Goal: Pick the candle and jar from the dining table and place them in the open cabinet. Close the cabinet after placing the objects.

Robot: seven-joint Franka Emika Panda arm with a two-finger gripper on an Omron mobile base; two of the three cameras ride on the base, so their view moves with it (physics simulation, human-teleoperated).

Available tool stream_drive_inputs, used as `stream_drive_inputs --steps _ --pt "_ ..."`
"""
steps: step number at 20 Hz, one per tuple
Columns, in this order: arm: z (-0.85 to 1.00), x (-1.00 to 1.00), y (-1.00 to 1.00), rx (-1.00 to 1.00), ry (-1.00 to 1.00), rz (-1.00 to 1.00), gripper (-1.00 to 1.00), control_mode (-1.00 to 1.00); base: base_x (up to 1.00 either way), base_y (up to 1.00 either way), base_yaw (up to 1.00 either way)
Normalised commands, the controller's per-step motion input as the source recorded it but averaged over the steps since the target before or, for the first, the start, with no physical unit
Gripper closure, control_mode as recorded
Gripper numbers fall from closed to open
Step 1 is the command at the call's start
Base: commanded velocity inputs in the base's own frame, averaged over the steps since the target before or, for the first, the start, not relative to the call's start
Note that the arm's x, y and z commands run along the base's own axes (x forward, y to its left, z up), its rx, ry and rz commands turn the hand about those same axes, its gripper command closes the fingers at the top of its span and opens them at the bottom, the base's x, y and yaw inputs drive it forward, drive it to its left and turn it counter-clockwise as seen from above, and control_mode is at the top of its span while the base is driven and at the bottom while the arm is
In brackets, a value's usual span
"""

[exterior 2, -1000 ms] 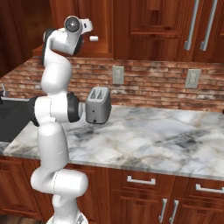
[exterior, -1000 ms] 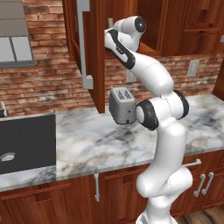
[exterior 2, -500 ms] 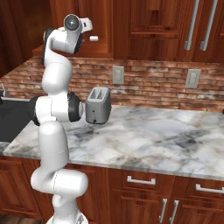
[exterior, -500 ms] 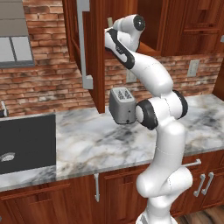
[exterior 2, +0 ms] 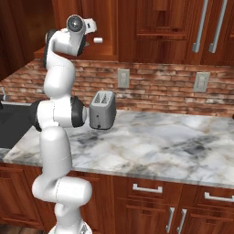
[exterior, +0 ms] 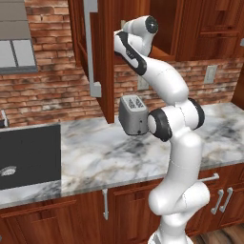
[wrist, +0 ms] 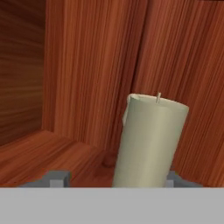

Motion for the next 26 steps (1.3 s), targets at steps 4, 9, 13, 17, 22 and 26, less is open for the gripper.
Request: stream_drive_inputs --steps 4,9,13,17,22,26 --pt "0.0 0.0 -0.07 0.0 0.0 0.0 -1.0 -1.0 0.0 0.0 0.0" --pt "0.0 0.0 -0.06 0.0 0.0 0.0 -1.0 -1.0 0.0 0.0 0.0" --pt "0.0 -0.14 -0.23 0.0 0.0 -0.01 -1.0 -1.0 0.0 0.0 0.0" --pt "0.0 -0.46 -0.32 0.0 0.0 -0.01 -1.0 -1.0 0.0 0.0 0.0" --pt "0.0 -0.59 -0.33 0.0 0.0 -0.02 -1.0 -1.0 0.0 0.0 0.0" --pt "0.0 -0.63 -0.24 0.0 0.0 0.0 -1.0 -1.0 0.0 0.0 0.0"
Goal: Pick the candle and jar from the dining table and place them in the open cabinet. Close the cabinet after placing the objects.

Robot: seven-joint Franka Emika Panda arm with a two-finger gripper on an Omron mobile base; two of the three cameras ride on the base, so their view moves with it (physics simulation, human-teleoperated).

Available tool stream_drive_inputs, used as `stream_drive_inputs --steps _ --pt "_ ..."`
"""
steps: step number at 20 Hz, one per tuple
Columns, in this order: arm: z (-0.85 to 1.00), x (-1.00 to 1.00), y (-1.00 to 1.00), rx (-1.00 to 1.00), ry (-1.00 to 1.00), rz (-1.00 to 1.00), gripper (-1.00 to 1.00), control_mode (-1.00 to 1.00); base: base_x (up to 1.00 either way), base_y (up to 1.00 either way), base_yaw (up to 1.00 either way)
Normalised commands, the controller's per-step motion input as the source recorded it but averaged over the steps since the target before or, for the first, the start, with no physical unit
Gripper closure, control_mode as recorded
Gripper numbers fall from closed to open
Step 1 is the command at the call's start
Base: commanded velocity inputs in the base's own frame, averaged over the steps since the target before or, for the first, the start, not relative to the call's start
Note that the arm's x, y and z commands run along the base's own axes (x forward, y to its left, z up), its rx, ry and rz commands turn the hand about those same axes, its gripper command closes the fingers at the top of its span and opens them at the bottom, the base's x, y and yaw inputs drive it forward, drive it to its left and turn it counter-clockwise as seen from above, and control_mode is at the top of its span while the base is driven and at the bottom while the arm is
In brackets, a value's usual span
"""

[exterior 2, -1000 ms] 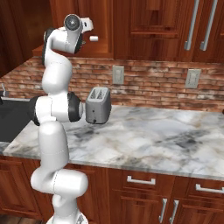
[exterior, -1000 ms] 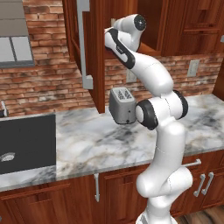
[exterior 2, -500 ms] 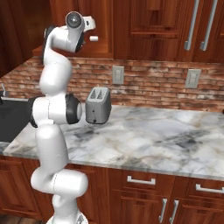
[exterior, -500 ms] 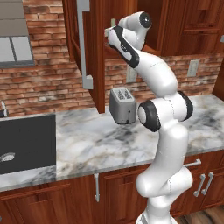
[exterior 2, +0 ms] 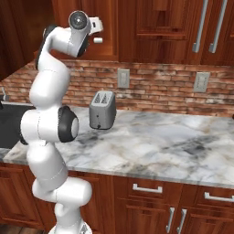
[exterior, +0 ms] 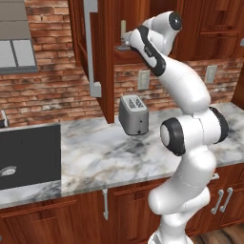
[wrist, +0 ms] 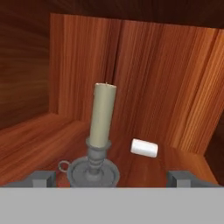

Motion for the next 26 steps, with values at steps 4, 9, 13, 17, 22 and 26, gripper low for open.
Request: stream_drive_inputs --steps 4,9,13,17,22,26 --pt "0.0 -0.74 -0.18 0.0 0.0 0.0 -1.0 -1.0 0.0 0.0 0.0" --pt "0.0 -0.77 -0.05 0.0 0.0 0.0 -1.0 -1.0 0.0 0.0 0.0" --pt "0.0 -0.79 0.0 0.0 0.0 0.0 -1.0 -1.0 0.0 0.0 0.0" --pt "0.0 -0.85 -0.02 0.0 0.0 -0.01 -1.0 -1.0 0.0 0.0 0.0" --pt "0.0 -0.89 -0.09 0.0 0.02 -0.05 -1.0 -1.0 0.0 0.0 0.0" --pt "0.0 -0.85 -0.12 0.0 0.06 -0.09 -1.0 -1.0 0.0 0.0 0.0"
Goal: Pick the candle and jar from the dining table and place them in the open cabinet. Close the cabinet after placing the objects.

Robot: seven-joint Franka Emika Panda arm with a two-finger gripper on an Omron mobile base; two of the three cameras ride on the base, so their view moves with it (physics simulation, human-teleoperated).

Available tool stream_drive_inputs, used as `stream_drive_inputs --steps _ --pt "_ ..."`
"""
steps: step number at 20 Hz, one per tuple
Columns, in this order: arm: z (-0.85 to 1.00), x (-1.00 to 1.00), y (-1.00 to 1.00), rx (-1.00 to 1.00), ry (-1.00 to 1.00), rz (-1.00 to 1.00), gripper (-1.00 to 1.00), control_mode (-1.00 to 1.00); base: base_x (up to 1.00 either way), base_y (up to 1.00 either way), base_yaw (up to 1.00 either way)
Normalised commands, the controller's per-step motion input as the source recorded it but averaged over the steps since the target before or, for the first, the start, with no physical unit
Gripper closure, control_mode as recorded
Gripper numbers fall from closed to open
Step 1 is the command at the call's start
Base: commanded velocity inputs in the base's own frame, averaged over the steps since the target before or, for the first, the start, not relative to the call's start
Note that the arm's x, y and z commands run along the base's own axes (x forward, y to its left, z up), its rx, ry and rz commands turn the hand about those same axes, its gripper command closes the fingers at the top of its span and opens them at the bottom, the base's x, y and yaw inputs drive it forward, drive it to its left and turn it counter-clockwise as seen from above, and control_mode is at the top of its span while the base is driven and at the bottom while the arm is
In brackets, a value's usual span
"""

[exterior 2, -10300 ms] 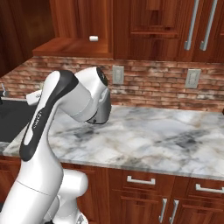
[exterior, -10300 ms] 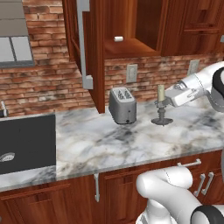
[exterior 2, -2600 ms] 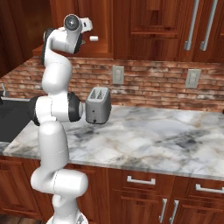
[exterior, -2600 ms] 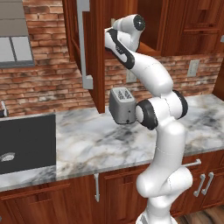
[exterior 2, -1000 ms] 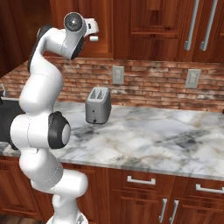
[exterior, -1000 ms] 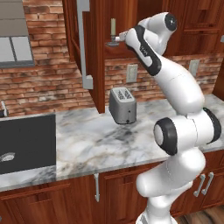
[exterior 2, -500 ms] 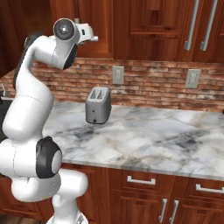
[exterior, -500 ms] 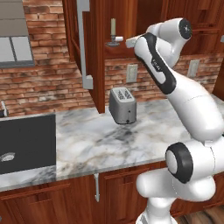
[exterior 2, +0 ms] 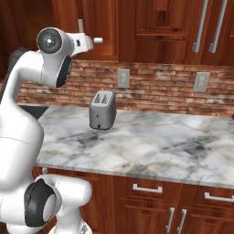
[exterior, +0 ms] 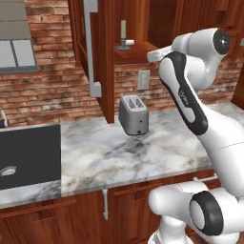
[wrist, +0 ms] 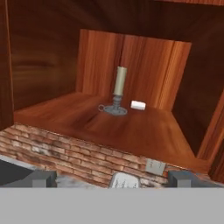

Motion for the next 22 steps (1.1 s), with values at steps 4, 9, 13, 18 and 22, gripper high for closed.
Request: stream_drive_inputs --steps 4,9,13,18,22 --pt "0.0 -0.86 -0.16 0.0 0.07 -0.1 -1.0 -1.0 0.0 0.0 0.0" --pt "-0.06 -0.87 -0.18 0.0 0.11 -0.1 -1.0 -1.0 0.0 0.0 0.0" --pt "-0.2 -0.71 -0.07 0.0 0.25 -0.07 -1.0 -1.0 0.0 0.0 0.0" --pt "-0.64 -0.38 0.0 0.0 0.34 -0.06 -1.0 -1.0 0.0 0.0 0.0" --pt "-0.89 -0.34 0.0 0.0 0.27 -0.05 -1.0 -1.0 0.0 0.0 0.0"
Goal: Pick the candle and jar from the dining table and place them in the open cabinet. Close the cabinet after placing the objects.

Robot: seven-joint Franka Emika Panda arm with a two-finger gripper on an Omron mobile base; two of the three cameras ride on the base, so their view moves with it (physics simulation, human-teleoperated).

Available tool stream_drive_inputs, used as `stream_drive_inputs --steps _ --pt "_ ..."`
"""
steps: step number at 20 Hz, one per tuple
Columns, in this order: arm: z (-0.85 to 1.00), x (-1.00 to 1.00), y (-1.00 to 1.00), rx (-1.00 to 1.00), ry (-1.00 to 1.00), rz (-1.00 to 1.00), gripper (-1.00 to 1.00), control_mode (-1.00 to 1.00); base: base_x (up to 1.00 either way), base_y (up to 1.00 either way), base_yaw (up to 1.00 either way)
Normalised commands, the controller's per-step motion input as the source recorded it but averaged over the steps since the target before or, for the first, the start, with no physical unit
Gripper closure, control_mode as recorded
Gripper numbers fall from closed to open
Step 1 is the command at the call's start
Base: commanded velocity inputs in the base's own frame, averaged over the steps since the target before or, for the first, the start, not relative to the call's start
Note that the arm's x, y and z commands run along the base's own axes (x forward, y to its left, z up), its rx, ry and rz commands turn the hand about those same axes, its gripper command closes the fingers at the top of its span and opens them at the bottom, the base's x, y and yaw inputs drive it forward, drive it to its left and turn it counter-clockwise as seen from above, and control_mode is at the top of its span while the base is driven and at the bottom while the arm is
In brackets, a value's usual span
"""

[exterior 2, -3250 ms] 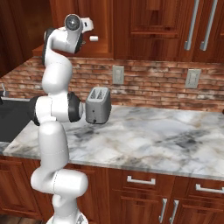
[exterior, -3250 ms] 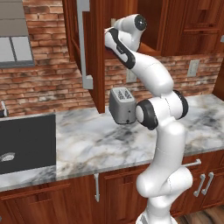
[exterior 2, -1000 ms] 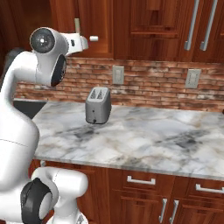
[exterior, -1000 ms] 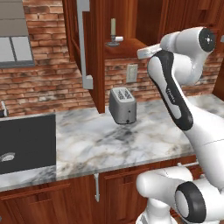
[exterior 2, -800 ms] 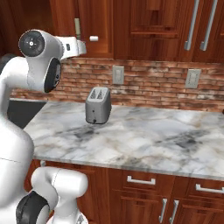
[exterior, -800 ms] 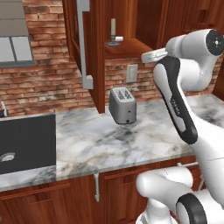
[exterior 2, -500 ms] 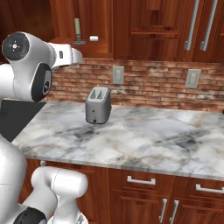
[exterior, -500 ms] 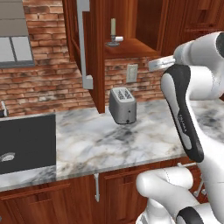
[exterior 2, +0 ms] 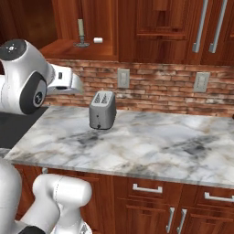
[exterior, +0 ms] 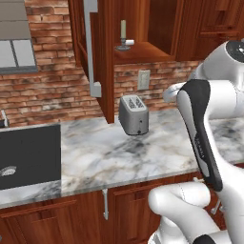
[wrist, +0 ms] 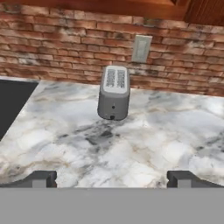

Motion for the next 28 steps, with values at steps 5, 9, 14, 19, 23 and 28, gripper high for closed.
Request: stream_drive_inputs --steps 5,9,14,19,23,28 --pt "-0.74 -0.61 -0.07 0.0 0.17 -0.05 -1.0 -1.0 0.0 0.0 0.0" --pt "-0.36 -0.77 -0.11 0.0 0.09 -0.04 -1.0 -1.0 0.0 0.0 0.0" --pt "-0.01 -0.89 -0.19 0.0 0.03 -0.03 -1.0 -1.0 0.0 0.0 0.0" --pt "0.05 -0.62 -0.03 0.0 0.02 -0.02 -1.0 -1.0 0.0 0.0 0.0" --pt "0.12 -0.38 0.0 0.0 0.02 0.0 -1.0 -1.0 0.0 0.0 0.0" --pt "0.0 -0.01 0.0 0.0 0.0 0.0 -1.0 -1.0 0.0 0.0 0.0"
